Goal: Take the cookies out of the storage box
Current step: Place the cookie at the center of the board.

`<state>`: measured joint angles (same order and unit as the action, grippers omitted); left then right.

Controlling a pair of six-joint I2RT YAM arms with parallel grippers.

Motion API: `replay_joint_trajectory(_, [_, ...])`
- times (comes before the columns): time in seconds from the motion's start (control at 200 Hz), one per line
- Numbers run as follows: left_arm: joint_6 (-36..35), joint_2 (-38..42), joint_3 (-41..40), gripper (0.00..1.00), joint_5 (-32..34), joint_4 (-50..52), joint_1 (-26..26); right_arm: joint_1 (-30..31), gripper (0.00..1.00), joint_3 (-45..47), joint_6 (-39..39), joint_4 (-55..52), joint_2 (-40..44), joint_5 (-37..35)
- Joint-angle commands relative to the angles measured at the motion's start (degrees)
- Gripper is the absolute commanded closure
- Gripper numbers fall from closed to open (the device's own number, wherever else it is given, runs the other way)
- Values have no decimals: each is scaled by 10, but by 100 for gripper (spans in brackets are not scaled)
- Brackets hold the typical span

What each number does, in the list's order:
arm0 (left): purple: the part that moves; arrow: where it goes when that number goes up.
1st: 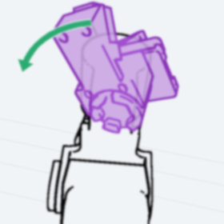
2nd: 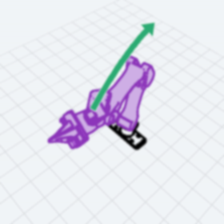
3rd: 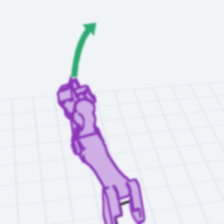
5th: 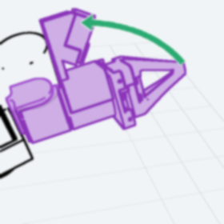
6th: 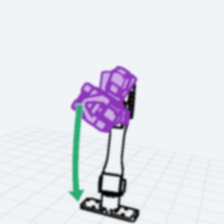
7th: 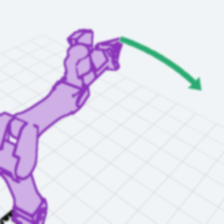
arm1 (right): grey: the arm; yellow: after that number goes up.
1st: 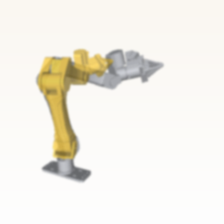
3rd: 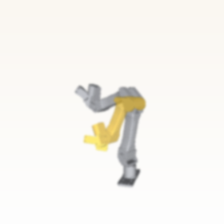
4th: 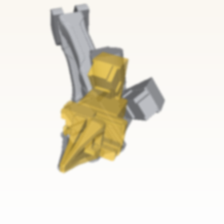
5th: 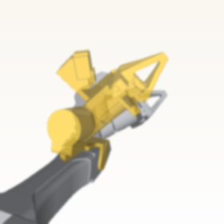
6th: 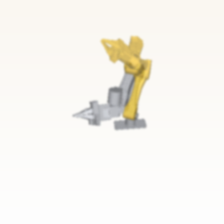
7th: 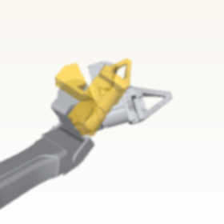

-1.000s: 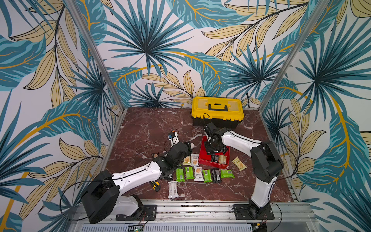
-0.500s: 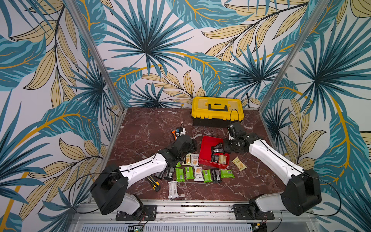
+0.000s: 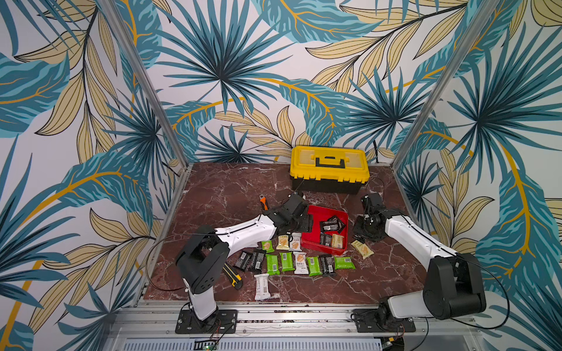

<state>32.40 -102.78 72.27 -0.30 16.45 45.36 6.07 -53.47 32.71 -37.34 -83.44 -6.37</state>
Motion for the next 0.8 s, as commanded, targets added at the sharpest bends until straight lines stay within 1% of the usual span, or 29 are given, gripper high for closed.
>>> replay_joint_trajectory(0.0, [-63, -7, 40, 28, -30, 32, -3, -8, 60, 14, 11, 48, -28, 2])
replay_joint_trajectory(0.305, [-105, -27, 71, 28, -29, 48, -3, -20, 59, 3, 2, 92, -104, 19])
replay_joint_trajectory(0.416, [-113, -37, 82, 29, -15, 62, -3, -22, 54, -1, 1, 98, -117, 27])
replay_joint_trajectory(0.471, [-112, -40, 85, 28, -8, 66, -3, -23, 50, -3, -2, 98, -118, 28])
replay_joint_trajectory(0.561, [-103, -51, 98, 28, -4, 78, -3, -25, 44, -6, -5, 94, -105, 29])
replay_joint_trajectory(0.691, [-74, -71, 120, 28, 11, 113, -6, -26, 38, -11, -13, 68, -63, 28])
replay_joint_trajectory(0.791, [-50, -76, 118, 29, 21, 121, -11, -26, 36, -14, -18, 40, -26, 28])
